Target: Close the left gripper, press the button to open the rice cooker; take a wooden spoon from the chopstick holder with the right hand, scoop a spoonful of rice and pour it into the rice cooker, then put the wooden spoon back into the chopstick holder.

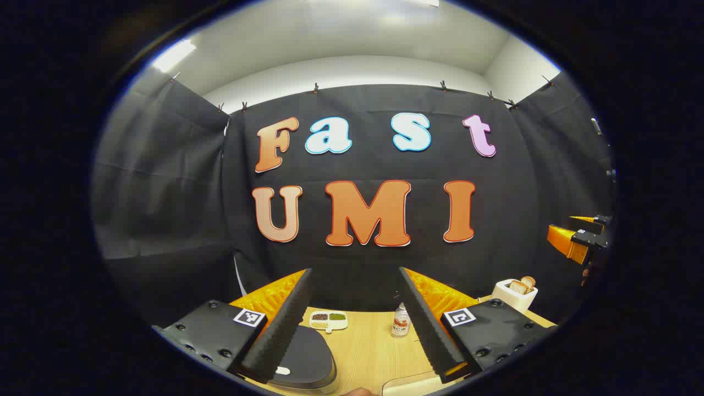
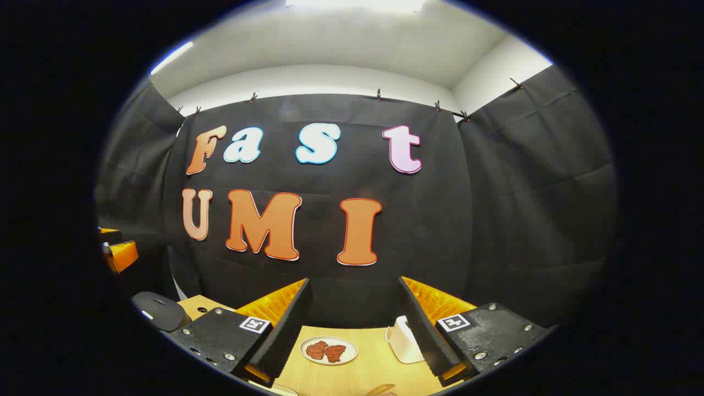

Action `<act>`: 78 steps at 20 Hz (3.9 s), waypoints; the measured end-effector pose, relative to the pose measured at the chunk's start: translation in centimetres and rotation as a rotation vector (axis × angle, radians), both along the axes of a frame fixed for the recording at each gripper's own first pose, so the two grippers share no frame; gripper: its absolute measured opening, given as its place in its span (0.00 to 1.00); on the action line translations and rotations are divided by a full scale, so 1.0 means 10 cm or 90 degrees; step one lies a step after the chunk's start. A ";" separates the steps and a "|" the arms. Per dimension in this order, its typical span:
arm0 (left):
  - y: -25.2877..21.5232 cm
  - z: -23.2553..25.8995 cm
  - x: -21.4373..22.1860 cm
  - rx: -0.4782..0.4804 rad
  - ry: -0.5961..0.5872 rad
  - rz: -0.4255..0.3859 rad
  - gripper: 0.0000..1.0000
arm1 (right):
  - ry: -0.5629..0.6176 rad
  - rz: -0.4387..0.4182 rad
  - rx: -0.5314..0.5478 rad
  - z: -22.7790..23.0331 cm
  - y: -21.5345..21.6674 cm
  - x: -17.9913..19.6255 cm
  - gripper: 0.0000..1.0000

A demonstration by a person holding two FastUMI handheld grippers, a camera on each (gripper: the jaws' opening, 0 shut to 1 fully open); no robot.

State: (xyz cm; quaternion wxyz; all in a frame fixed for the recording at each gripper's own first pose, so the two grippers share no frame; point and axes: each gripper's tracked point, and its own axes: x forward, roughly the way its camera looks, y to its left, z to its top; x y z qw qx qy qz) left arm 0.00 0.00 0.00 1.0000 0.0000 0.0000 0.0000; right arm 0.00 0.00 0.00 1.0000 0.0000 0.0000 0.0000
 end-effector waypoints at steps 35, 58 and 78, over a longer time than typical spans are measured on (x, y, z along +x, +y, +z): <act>1.19 -1.14 0.03 -0.071 0.317 0.159 0.05 | 0.065 -0.059 -0.041 -0.36 -0.36 -0.30 0.95; 1.39 -2.86 -0.23 -0.240 0.813 0.145 0.05 | 0.221 -0.107 -0.047 -1.27 -0.73 -0.51 0.95; 1.55 -1.15 0.26 0.043 0.393 0.198 0.04 | 0.407 -0.086 0.052 -2.38 -0.75 -0.60 0.96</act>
